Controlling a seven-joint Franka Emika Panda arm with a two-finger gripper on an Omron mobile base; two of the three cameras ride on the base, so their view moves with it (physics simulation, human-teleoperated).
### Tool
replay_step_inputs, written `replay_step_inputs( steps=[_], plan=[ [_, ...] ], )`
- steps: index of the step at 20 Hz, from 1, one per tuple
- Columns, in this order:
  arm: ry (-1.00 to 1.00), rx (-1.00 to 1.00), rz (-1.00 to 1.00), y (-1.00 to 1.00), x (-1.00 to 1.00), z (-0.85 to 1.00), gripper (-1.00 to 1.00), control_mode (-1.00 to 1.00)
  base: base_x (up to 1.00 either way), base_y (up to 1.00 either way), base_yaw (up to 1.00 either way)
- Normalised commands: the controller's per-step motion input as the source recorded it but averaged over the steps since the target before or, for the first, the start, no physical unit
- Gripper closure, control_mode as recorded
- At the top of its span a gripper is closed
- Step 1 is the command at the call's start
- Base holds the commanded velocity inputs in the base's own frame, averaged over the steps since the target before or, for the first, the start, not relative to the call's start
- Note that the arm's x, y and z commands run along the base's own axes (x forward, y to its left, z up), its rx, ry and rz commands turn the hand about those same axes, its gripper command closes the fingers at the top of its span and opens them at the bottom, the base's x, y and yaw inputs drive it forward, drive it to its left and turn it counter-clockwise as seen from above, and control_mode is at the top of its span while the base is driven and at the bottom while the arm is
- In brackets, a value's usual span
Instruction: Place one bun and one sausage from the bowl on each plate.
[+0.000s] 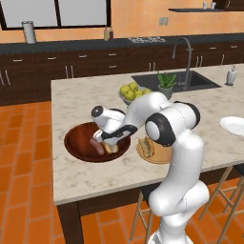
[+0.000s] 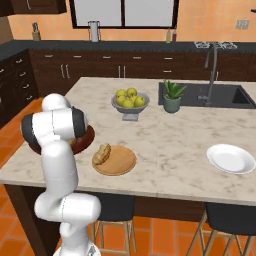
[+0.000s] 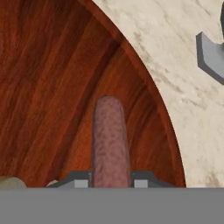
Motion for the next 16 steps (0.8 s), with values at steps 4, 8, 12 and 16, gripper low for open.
replay_step_inputs(
  steps=[4,8,12,16],
  plan=[
    [0.04,0.00,-0.02,-0.18,0.00,-0.32,1.00,-1.00,0.00,0.00,0.00],
    [0.00,-0.01,-0.07,-0.24,0.03,-0.47,1.00,-1.00,0.00,0.00,0.00],
    [0.00,-0.01,-0.11,-0.41,0.00,-0.96,1.00,-1.00,0.00,0.00,0.00],
    [-0.02,0.00,-0.08,-0.37,-0.49,0.15,1.00,-1.00,0.00,0.00,0.00]
  ],
)
